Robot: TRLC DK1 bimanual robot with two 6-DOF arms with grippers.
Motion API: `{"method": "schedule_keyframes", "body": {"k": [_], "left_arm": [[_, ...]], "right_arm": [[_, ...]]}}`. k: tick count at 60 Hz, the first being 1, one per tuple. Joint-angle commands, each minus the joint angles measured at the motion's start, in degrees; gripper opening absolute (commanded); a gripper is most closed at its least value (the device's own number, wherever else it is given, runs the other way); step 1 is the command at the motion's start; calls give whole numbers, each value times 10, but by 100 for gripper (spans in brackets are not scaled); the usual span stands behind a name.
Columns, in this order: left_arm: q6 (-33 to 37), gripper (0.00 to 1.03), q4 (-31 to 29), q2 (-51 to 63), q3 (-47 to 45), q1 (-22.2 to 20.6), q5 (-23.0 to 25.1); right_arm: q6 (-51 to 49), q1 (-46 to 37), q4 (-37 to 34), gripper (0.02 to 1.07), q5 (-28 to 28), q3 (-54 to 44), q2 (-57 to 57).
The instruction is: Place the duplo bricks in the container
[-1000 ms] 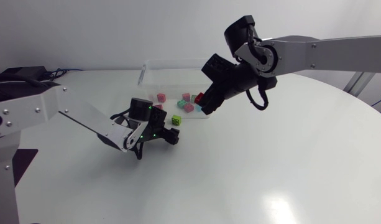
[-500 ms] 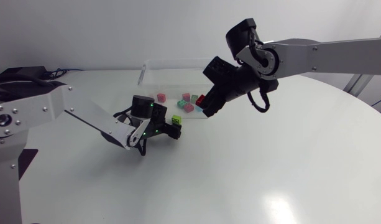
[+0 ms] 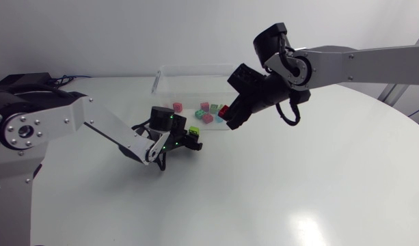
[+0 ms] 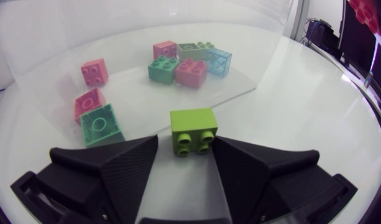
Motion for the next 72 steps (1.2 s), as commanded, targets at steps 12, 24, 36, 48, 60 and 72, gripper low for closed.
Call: {"method": "schedule_keyframes", "body": {"k": [12,24,36,48,60,72], "left_arm": [[-16,21,49,-11,-47,-6,8],[-4,20,50,-70,-99,-1,23],[7,20,48,-142,-135,8,37],[12,20,-15,-277,-150,4,41],[15,20,-105,-371,-93,10,50],[15,20,-141,-332,28,51,76]], "right_arm": [[12,-8,2,35,-3,3,-19],[15,-7,2,35,-3,7,-19],[21,-4,2,35,-3,16,-21],[23,-4,-13,35,-3,42,-34],[30,-4,-36,35,-2,105,-28],[45,-4,-36,35,0,163,15]]}}
